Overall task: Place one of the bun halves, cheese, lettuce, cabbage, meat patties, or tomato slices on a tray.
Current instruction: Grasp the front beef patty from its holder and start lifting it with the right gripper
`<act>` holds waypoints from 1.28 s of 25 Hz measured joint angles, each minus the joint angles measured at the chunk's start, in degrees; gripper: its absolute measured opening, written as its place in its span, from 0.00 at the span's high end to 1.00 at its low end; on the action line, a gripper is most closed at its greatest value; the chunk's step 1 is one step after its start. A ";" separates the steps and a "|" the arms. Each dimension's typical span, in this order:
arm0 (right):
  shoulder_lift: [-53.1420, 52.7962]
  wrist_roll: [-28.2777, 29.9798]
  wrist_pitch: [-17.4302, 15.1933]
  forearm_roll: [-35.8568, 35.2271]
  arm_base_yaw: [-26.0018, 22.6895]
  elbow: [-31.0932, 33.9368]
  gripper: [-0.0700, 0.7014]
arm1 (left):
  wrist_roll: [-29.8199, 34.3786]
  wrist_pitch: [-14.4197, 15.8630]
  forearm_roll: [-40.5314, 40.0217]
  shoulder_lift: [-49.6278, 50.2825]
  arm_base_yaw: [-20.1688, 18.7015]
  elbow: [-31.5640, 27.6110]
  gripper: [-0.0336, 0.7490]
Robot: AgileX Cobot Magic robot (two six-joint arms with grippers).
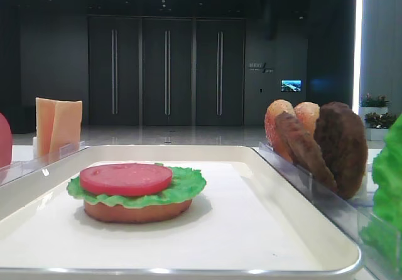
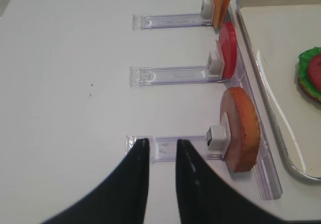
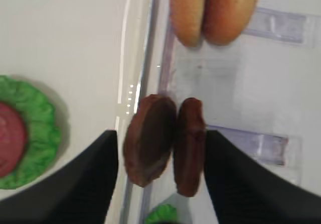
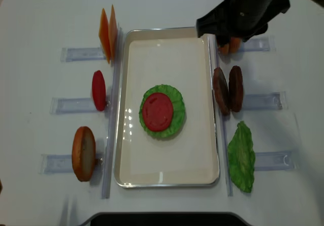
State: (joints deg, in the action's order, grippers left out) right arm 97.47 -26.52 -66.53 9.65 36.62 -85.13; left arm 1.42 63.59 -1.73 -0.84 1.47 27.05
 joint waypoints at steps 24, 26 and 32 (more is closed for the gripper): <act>11.09 -4.03 -1.53 -0.02 2.73 -0.97 0.43 | 0.00 0.00 0.00 0.00 0.00 0.00 0.78; 11.87 -4.03 -1.46 -0.02 2.73 -0.97 0.43 | 0.00 0.00 0.00 0.00 0.00 0.00 0.78; 13.01 -3.91 0.79 0.04 2.73 1.11 0.43 | 0.00 0.00 0.00 0.00 0.00 0.00 0.78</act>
State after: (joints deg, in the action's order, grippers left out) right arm 110.48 -30.42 -65.74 9.69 39.35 -84.02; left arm 1.42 63.59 -1.73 -0.84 1.47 27.05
